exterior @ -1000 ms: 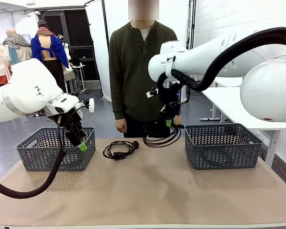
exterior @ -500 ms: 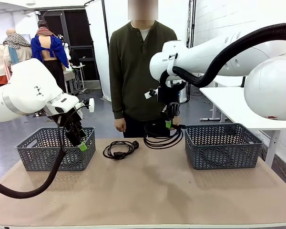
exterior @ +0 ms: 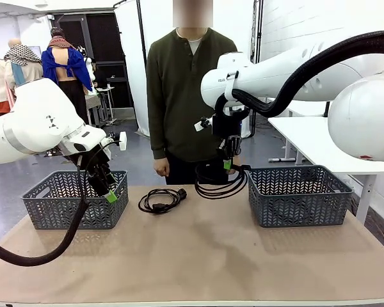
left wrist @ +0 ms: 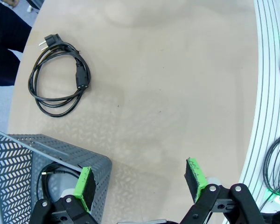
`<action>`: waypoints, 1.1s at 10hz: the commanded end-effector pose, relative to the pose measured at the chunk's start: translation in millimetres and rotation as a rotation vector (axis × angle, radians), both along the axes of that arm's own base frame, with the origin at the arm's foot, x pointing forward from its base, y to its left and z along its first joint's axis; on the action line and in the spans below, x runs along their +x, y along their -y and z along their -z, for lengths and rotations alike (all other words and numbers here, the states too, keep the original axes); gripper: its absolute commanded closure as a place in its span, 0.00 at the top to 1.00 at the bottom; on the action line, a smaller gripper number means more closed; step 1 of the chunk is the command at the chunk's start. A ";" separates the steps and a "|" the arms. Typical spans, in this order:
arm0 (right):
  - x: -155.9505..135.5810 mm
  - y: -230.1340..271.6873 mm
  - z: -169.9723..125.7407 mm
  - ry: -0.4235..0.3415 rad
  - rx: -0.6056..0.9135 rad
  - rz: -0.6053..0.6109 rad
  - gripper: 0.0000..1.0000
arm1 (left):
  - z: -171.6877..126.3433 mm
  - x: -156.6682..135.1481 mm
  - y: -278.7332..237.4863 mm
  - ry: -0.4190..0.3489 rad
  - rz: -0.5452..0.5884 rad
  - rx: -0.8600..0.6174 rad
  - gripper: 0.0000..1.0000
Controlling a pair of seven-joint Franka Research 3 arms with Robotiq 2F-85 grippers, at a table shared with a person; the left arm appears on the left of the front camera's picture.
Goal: Organize the cables according to human instructions.
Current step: Pick up a bundle of cables and place it in the basket indicated by the human.
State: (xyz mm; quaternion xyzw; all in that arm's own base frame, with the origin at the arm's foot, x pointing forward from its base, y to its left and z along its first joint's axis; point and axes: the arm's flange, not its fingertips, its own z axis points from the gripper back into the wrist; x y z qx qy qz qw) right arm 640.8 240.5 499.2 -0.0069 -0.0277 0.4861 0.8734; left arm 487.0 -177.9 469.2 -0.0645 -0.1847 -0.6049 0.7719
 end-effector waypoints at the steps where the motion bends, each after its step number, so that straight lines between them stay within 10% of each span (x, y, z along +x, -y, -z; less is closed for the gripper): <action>1: -0.4 28.2 -13.2 -0.001 -0.009 -0.160 0.00 | -1.1 0.0 0.1 0.000 -0.002 0.000 1.00; 6: 19.8 98.4 -16.2 0.057 -0.040 -0.472 0.00 | -1.1 0.0 0.1 0.000 -0.002 0.000 1.00; 11: 59.2 168.0 5.8 0.120 -0.080 -0.515 0.00 | -1.1 0.0 0.1 0.000 -0.002 0.000 1.00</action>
